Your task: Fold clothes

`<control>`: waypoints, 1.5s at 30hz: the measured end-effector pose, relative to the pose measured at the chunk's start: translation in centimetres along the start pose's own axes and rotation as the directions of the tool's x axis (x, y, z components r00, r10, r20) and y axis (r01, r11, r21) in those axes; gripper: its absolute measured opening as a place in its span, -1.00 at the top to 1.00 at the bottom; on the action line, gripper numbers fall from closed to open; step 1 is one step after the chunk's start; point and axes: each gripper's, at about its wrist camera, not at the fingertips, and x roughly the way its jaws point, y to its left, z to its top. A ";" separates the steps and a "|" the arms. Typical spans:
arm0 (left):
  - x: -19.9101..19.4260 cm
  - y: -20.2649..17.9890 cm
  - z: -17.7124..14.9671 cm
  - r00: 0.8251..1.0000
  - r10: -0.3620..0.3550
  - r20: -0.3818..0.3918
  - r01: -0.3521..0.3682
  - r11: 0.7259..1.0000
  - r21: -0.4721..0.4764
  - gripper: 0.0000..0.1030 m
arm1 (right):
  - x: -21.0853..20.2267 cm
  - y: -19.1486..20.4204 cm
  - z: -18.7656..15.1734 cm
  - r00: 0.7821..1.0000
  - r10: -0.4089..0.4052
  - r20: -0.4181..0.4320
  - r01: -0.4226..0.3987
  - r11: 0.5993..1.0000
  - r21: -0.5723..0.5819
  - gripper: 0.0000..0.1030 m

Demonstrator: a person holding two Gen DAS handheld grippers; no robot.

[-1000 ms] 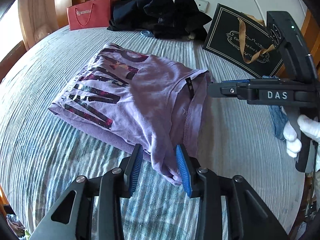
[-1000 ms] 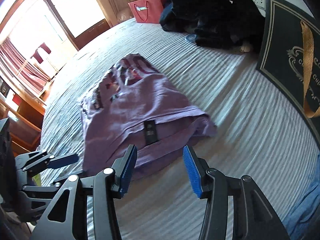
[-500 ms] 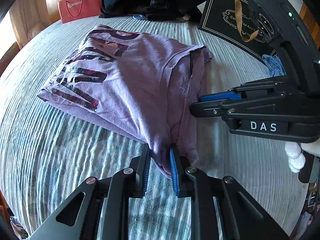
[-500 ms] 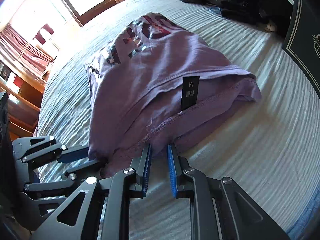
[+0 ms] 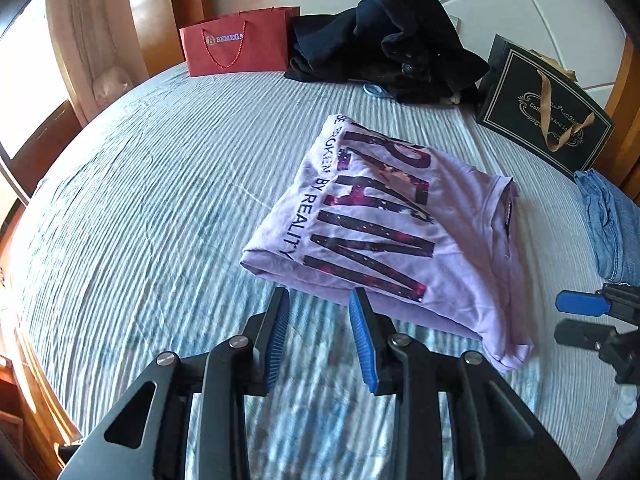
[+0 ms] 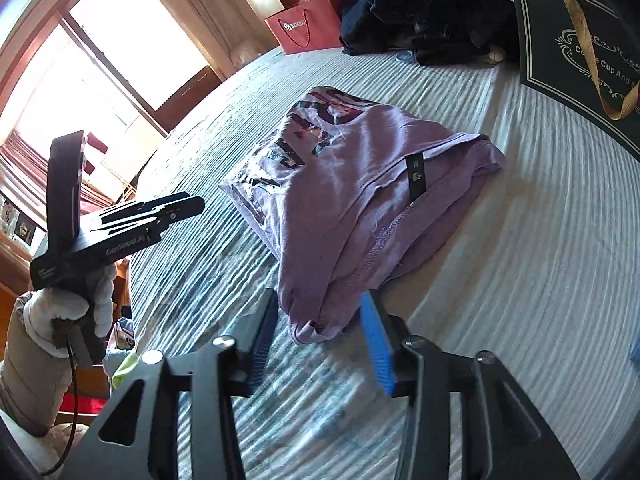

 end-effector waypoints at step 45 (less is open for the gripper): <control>15.3 -2.4 15.2 0.957 -0.215 -0.194 0.283 0.840 0.464 0.58 | 6.7 -10.2 11.6 0.833 -0.533 -0.147 0.525 0.682 0.509 1.00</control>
